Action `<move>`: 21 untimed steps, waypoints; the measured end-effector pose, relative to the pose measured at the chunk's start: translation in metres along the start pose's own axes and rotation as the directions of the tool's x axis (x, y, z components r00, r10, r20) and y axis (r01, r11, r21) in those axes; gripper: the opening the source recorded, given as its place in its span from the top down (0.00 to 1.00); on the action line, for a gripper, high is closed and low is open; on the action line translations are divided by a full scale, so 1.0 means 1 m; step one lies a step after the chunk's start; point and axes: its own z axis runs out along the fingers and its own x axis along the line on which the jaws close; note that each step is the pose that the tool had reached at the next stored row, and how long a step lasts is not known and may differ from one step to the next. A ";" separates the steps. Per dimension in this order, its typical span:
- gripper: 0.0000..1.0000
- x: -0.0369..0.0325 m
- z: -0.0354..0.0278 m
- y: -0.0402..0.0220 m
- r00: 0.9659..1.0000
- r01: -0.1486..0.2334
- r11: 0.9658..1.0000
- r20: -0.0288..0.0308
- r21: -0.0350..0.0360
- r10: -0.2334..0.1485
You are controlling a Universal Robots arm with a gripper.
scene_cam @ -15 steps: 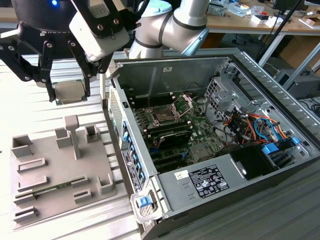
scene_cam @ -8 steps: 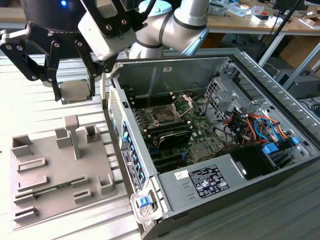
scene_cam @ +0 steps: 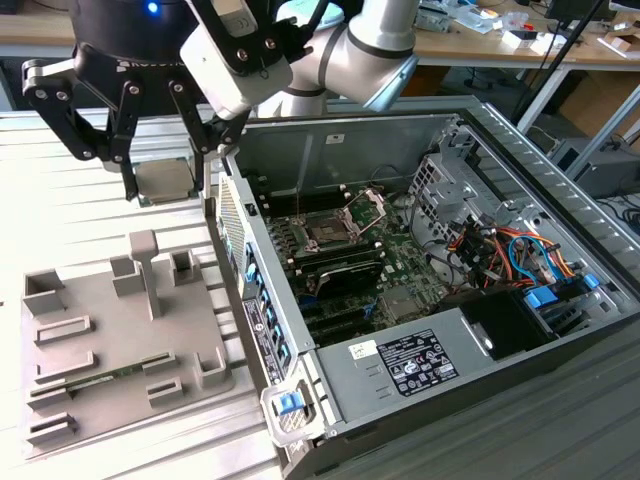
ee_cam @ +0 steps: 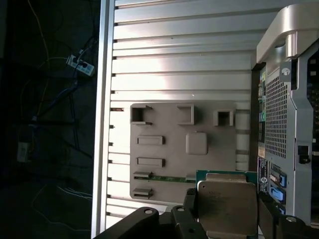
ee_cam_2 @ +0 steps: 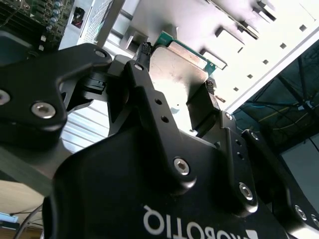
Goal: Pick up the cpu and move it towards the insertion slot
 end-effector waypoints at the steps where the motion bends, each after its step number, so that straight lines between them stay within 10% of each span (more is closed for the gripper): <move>1: 0.45 -0.0015 0.0000 -0.0001 1.000 0.000 1.000 0.000 0.000 0.000; 21: 0.45 -0.0273 -0.0001 -0.0014 1.000 0.000 1.000 -0.001 0.000 0.000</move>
